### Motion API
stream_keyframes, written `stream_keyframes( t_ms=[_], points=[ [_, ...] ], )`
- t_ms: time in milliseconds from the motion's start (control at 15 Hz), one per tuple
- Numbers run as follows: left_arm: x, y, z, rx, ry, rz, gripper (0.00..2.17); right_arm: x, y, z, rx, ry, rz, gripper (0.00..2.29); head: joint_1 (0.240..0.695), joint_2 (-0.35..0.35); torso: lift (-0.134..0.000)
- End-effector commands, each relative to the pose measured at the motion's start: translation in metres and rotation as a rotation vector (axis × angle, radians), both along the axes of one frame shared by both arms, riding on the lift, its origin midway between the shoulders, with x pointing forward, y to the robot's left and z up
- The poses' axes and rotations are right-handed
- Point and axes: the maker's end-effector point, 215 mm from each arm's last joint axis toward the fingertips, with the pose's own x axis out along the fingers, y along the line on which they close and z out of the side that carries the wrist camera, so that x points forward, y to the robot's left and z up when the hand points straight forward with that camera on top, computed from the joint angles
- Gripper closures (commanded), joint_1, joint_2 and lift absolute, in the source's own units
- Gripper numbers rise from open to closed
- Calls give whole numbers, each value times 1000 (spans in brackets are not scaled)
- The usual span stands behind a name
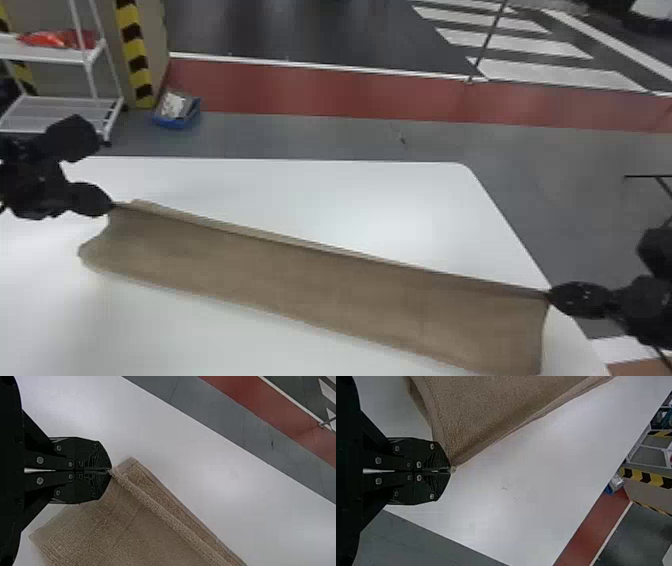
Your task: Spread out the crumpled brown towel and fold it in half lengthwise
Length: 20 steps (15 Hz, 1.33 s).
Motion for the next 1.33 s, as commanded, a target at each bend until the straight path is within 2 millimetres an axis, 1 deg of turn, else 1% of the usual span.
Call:
stream_keyframes(
  t_ms=[0, 200, 333, 400, 667, 1000, 1133, 1267],
  points=[
    [-1, -4, -4, 4, 6, -6, 2000, 3, 3, -14, 5, 32, 6, 1453, 695, -220, -125],
    [0, -5, -11, 36, 0, -6, 2000, 12, 4, -23, 2, 50, 8, 1453, 695, -222, -125],
    [0, -5, -13, 40, 2, -6, 2000, 16, 1, -26, 1, 57, 3, 1453, 695, -220, -125],
    [0, -4, -14, 41, 2, -4, 2000, 16, -1, -30, 0, 68, -1, 1453, 695, -220, -125],
    [-1, -3, -18, 42, 7, -2, 2000, 23, 5, -42, -1, 93, 11, 1453, 695, -219, -125],
    [-1, -3, -19, 45, 5, -2, 2000, 20, 11, -60, -23, 139, 22, 1436, 695, -212, -125],
    [-2, -3, -20, 46, 8, -2, 2000, 21, 12, -60, -19, 137, 21, 1436, 695, -210, -125],
    [-1, -3, -18, 47, 5, -3, 2000, 23, 10, -55, -5, 121, 14, 1436, 695, -209, -125]
  ],
)
